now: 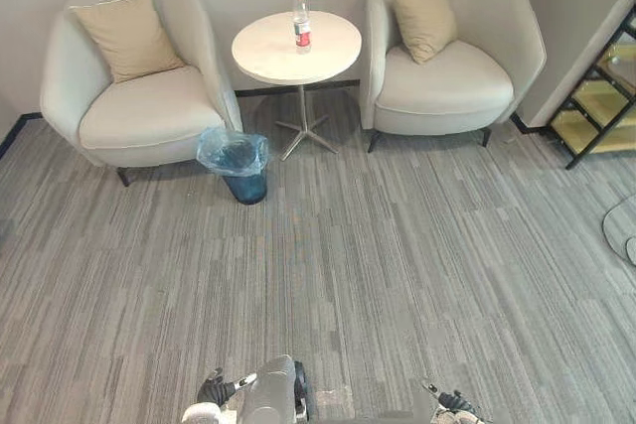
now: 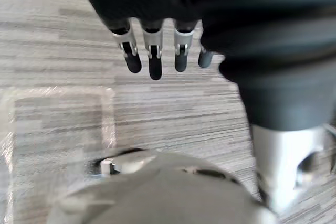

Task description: Gather rubbish on tea table into small bin, then transfer packed bag to large trash can.

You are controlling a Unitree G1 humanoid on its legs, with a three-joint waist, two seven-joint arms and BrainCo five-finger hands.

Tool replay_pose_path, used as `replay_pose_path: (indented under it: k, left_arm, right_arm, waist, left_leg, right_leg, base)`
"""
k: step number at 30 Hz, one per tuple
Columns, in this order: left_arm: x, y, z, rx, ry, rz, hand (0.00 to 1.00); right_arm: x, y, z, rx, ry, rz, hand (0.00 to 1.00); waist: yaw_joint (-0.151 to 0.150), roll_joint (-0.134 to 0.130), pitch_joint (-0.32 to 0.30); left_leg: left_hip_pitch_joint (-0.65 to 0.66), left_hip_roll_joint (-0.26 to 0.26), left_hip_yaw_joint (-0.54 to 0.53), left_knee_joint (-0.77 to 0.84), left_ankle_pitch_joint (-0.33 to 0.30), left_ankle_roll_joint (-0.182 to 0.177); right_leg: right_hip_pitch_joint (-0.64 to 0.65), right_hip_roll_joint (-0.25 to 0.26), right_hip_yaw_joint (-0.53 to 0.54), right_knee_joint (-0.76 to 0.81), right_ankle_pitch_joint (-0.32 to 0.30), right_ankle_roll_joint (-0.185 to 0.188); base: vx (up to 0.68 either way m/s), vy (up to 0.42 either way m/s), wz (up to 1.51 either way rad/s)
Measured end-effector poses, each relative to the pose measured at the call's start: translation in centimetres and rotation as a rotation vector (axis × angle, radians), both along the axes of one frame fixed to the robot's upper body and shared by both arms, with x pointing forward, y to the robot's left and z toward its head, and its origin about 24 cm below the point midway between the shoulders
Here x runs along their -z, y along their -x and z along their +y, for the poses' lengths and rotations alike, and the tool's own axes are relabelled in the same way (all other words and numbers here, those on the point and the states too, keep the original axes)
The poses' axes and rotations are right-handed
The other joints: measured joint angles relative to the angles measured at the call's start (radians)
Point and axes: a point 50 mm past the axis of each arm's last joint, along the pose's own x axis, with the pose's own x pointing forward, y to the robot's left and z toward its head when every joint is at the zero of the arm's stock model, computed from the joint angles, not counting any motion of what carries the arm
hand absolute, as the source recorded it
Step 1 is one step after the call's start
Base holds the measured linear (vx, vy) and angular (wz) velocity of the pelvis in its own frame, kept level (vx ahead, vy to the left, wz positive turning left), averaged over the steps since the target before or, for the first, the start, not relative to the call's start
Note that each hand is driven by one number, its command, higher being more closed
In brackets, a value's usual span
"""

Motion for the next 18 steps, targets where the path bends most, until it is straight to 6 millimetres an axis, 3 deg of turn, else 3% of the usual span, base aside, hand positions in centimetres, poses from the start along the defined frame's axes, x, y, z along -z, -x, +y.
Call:
replay_pose_path:
  k: [2, 3, 4, 5, 6, 7, 9, 10, 12, 16, 17, 18]
  left_arm:
    - [-0.2, -0.4, 0.7, 0.0, -0.018, -0.009, 0.0]
    - [-0.3, -0.6, 0.8, -0.008, -0.018, -0.011, 0.0]
    - [-0.3, -0.6, 0.8, -0.009, -0.018, -0.01, 0.0]
    - [-0.2, -0.5, 0.8, -0.012, -0.018, -0.005, 0.0]
    - [-0.2, -0.4, 0.8, -0.013, -0.02, 0.0, 0.0]
    - [-0.3, -0.6, 0.8, -0.012, -0.021, -0.006, 0.0]
    - [-0.5, -1.3, 0.6, -0.009, -0.018, -0.029, 0.0]
    - [-0.6, -2.1, 0.0, -0.007, -0.006, -0.053, 0.0]
    - [-0.7, -3.1, -1.4, -0.004, 0.03, -0.079, 0.0]
    - [-0.6, -3.8, -3.9, -0.021, 0.106, -0.1, 0.0]
    - [-0.5, -3.6, -4.2, -0.032, 0.117, -0.098, 0.0]
    - [-0.5, -3.5, -4.1, -0.033, 0.116, -0.096, 0.0]
  right_arm:
    - [0.2, 0.2, 0.9, -0.006, -0.021, 0.004, 0.0]
    - [0.2, 0.3, 0.8, -0.004, -0.021, 0.004, 0.0]
    - [0.2, 0.3, 0.8, -0.004, -0.021, 0.005, 0.0]
    - [0.2, 0.3, 0.8, -0.008, -0.02, 0.004, 0.0]
    - [0.1, 0.1, 0.9, -0.021, -0.018, -0.003, 0.0]
    - [0.0, -0.2, 0.9, -0.031, -0.014, -0.011, 0.0]
    - [-0.4, -1.0, 0.7, -0.052, 0.004, -0.051, 0.0]
    - [-0.7, -1.4, 0.5, -0.056, 0.016, -0.072, 0.0]
    - [-0.8, -1.6, 0.4, -0.062, 0.026, -0.085, 0.0]
    - [-1.1, -2.5, 0.5, -0.081, 0.035, -0.109, 0.0]
    - [-1.1, -2.4, 0.6, -0.083, 0.035, -0.106, 0.0]
    - [-1.0, -2.3, 0.7, -0.09, 0.034, -0.1, 0.0]
  waist:
    - [0.003, -0.037, -0.014]
    - [0.012, -0.045, -0.014]
    - [0.013, -0.048, -0.014]
    - [0.018, -0.05, -0.014]
    - [0.019, -0.056, -0.017]
    - [0.019, -0.058, -0.017]
    - [0.012, -0.049, -0.012]
    - [0.003, -0.042, -0.008]
    - [-0.006, -0.034, -0.001]
    - [-0.03, -0.029, 0.009]
    - [-0.03, -0.031, 0.007]
    - [-0.03, -0.046, -0.002]
  left_leg:
    - [-0.021, -0.038, 0.016, 0.038, -0.071, 0.033]
    - [0.007, -0.048, 0.04, 0.046, -0.107, 0.048]
    - [0.022, -0.049, 0.05, 0.046, -0.114, 0.057]
    - [0.053, -0.052, 0.06, 0.044, -0.126, 0.067]
    - [0.124, -0.061, 0.077, 0.027, -0.151, 0.084]
    - [0.156, -0.064, 0.08, 0.014, -0.161, 0.086]
    - [0.262, -0.065, 0.074, -0.045, -0.17, 0.085]
    - [0.325, -0.061, 0.06, -0.091, -0.17, 0.085]
    - [0.389, -0.053, 0.048, -0.127, -0.17, 0.085]
    - [0.517, -0.001, 0.026, -0.173, -0.174, 0.078]
    - [0.543, 0.009, 0.021, -0.187, -0.183, 0.061]
    - [0.556, 0.004, 0.006, -0.192, -0.196, 0.037]
  right_leg:
    - [-0.028, -0.037, 0.018, 0.064, -0.011, 0.016]
    - [-0.089, -0.049, 0.04, 0.231, -0.017, 0.034]
    - [-0.108, -0.053, 0.043, 0.281, -0.013, 0.059]
    - [-0.138, -0.059, 0.047, 0.386, 0.0, 0.113]
    - [-0.201, -0.064, 0.051, 0.595, 0.042, 0.203]
    - [-0.237, -0.064, 0.047, 0.697, 0.055, 0.224]
    - [-0.354, -0.074, -0.039, 0.927, 0.058, 0.196]
    - [-0.417, -0.093, -0.117, 0.984, 0.052, 0.151]
    - [-0.487, -0.113, -0.182, 0.967, 0.032, 0.113]
    - [-0.567, -0.108, -0.252, 0.678, 0.039, 0.064]
    - [-0.572, -0.097, -0.245, 0.544, 0.095, 0.058]
    - [-0.566, -0.097, -0.224, 0.42, 0.203, 0.045]
  base:
    - [0.52, 0.232, -0.22]
    - [0.52, 0.21, -0.19]
    - [0.4, 0.168, -0.28]
    - [0.51, 0.164, -0.33]
    - [0.47, 0.127, -0.34]
    - [0.55, 0.116, -0.34]
    - [0.42, 0.042, -0.14]
    - [0.39, 0.003, 0.1]
    - [0.38, -0.047, 0.2]
    - [0.41, -0.168, 0.29]
    - [0.41, -0.243, 0.4]
    - [0.43, -0.268, 0.37]
